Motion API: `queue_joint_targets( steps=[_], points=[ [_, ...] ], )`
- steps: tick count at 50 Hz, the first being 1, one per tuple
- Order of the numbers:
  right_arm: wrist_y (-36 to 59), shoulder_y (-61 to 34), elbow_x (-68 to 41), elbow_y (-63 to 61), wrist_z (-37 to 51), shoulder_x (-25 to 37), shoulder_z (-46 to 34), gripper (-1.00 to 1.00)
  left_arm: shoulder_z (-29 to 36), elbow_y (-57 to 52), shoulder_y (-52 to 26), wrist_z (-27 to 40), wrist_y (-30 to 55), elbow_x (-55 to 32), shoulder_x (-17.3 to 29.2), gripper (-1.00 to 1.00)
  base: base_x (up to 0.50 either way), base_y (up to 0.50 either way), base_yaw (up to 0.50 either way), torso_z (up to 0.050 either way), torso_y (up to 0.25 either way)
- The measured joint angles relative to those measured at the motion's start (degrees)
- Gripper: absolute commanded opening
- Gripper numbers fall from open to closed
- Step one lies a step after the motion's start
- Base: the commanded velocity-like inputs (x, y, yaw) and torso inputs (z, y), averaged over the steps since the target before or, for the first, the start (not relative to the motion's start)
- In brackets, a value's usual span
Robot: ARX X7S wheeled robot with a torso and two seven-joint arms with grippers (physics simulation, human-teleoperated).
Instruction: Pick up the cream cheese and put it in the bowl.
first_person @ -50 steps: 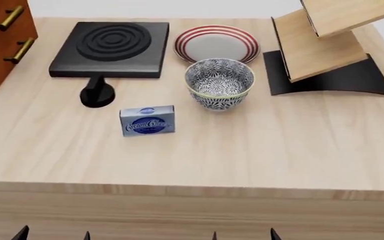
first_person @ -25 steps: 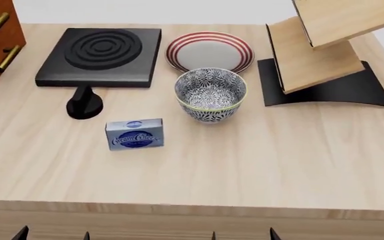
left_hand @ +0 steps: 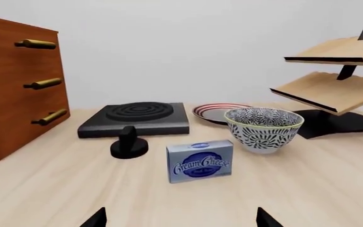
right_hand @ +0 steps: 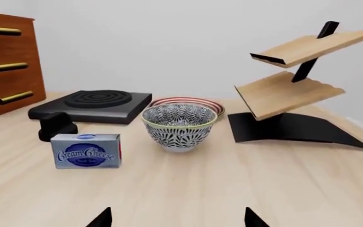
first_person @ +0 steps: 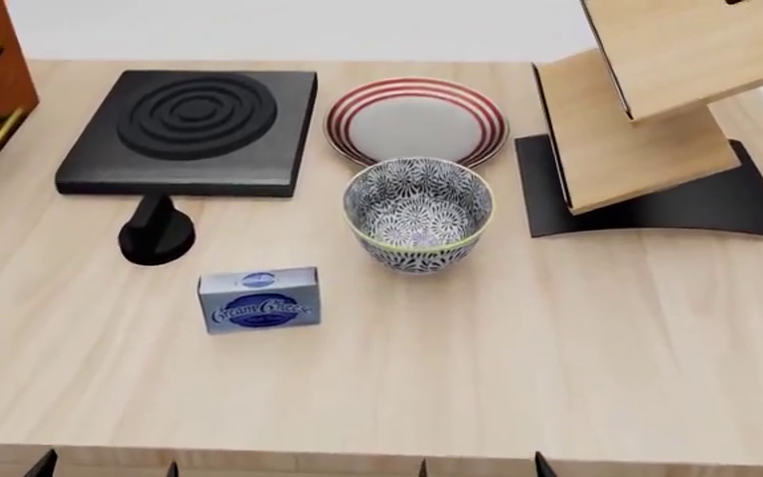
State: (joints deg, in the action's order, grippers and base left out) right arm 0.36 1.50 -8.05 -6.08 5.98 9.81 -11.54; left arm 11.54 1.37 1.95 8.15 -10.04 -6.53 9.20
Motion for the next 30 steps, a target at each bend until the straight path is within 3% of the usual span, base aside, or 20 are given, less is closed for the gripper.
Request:
queue_joint_targets(
  steps=[30],
  points=[
    [-0.63,-0.08,-0.82,0.03,0.96,0.85,-0.90,1.00,0.94,0.02,-0.13,1.11,-0.42,-0.78,0.86,1.00,0.18,-0.02,0.00,0.000,0.000]
  ],
)
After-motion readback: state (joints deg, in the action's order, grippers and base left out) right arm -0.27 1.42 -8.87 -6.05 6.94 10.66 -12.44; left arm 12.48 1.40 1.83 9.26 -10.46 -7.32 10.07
